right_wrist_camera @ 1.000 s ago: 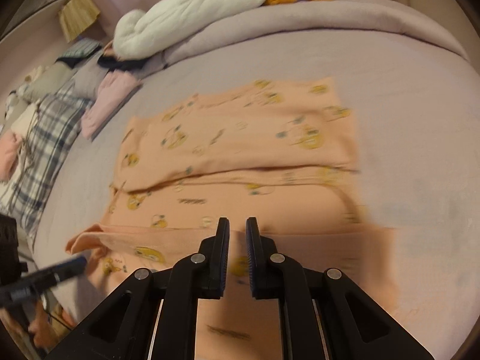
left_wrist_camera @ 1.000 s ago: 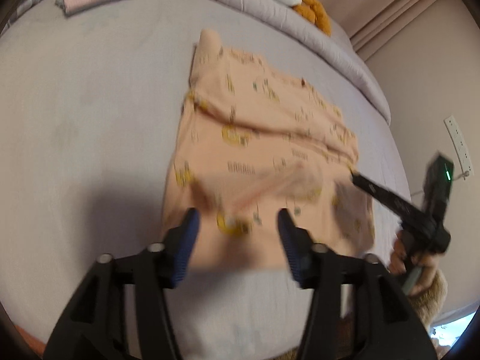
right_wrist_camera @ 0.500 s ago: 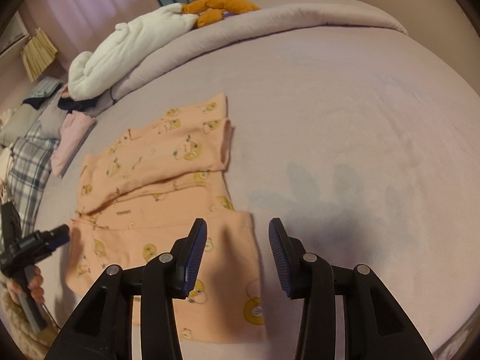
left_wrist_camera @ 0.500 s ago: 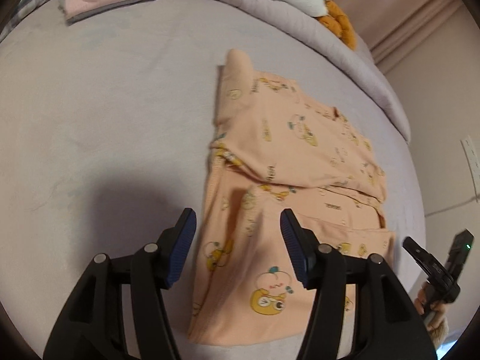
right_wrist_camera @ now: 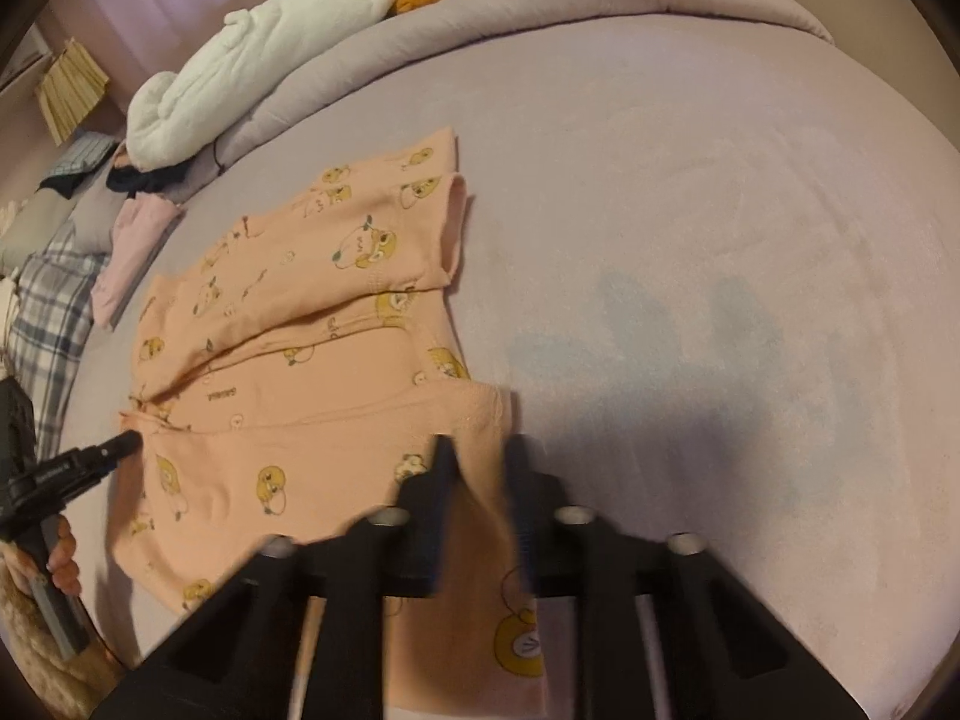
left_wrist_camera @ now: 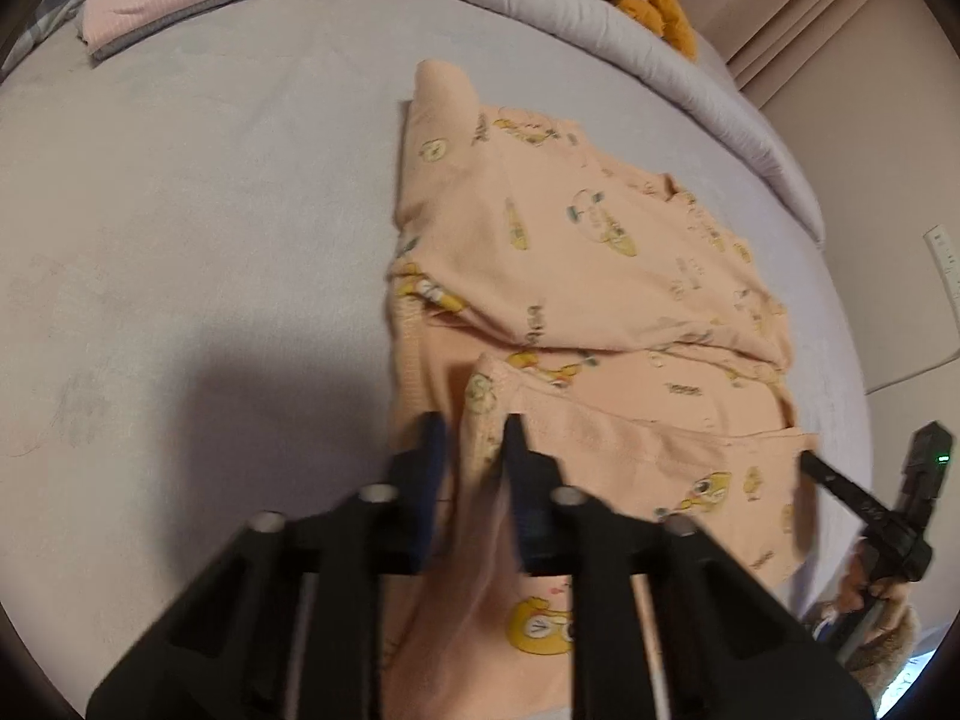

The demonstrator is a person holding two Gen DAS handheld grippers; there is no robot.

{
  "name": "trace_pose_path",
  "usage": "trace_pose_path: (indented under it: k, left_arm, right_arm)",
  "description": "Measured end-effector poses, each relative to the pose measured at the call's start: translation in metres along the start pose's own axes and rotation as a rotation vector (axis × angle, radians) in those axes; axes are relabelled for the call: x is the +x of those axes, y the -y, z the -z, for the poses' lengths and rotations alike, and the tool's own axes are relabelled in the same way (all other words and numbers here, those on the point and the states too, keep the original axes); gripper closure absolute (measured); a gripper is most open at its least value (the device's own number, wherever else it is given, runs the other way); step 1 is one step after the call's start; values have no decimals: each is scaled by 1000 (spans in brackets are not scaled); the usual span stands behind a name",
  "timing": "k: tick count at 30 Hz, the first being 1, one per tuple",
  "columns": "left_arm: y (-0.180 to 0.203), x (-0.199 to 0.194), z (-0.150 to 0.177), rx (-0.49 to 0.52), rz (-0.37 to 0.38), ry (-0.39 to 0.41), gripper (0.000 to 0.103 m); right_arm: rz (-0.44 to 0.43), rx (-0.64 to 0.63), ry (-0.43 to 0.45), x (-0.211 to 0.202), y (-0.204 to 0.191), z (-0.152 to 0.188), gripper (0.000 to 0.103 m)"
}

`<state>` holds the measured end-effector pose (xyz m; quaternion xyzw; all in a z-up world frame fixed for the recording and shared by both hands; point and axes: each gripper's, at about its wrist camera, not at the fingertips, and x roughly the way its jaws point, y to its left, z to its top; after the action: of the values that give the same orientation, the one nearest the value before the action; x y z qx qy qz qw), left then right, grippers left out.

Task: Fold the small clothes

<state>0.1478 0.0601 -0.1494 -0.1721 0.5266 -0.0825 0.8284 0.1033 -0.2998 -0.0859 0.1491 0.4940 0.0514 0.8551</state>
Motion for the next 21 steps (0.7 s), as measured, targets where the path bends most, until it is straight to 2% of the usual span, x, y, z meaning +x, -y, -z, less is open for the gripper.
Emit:
trace_pose_path:
  k: [2, 5, 9, 12, 21]
  left_arm:
    - [-3, 0, 2, -3, -2, 10, 97]
    - [-6, -6, 4, -28, -3, 29, 98]
    - [0, -23, 7, -12, -2, 77, 98]
    - [5, -38, 10, -6, 35, 105, 98]
    - [11, -81, 12, -21, 76, 223, 100]
  right_arm:
    - [13, -19, 20, -5, -4, 1, 97]
    - [25, -50, 54, -14, -12, 2, 97]
    - [17, -67, 93, -29, -20, 2, 97]
    - [-2, -68, 116, -40, -24, 2, 97]
    - [-44, -89, 210, -73, -39, -2, 97]
